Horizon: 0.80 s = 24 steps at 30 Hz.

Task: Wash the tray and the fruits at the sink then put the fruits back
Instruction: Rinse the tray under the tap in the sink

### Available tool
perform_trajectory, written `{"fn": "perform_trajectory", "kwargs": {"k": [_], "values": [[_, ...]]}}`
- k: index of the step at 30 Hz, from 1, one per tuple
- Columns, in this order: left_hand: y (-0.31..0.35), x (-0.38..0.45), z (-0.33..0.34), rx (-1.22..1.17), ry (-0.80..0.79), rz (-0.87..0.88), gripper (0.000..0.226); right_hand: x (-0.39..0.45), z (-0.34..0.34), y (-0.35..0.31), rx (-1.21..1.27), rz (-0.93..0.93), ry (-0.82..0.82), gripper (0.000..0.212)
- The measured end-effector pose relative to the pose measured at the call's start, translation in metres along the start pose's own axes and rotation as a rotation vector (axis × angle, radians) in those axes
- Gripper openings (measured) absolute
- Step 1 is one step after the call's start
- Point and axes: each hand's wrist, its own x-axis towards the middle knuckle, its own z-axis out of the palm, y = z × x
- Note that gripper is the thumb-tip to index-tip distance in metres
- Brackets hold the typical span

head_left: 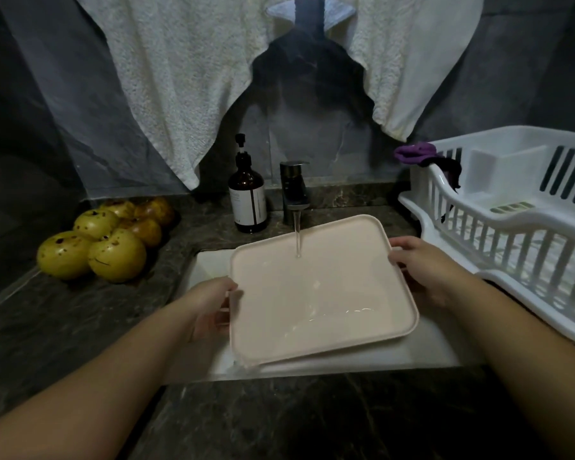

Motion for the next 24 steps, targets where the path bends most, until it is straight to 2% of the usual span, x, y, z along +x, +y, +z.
{"fn": "perform_trajectory", "kwargs": {"k": [4, 10, 13, 20, 24], "values": [[0.01, -0.005, -0.002, 0.01, 0.082, 0.155, 0.022, 0.002, 0.008, 0.006, -0.093, 0.014, 0.014, 0.028], [0.019, -0.01, -0.018, 0.018, 0.067, 0.26, 0.057, 0.002, 0.017, 0.007, -0.258, 0.013, -0.028, 0.027], [0.021, -0.013, -0.024, -0.003, 0.059, 0.326, 0.063, -0.002, 0.017, 0.008, -0.256, 0.008, -0.051, 0.028], [0.02, -0.034, -0.039, 0.108, 0.078, 0.379, 0.056, -0.009, 0.008, -0.001, -0.314, 0.024, -0.043, 0.049], [0.019, -0.039, -0.045, 0.17, 0.065, 0.379, 0.04, -0.01, -0.001, -0.01, -0.402, 0.024, -0.073, 0.039]]}}
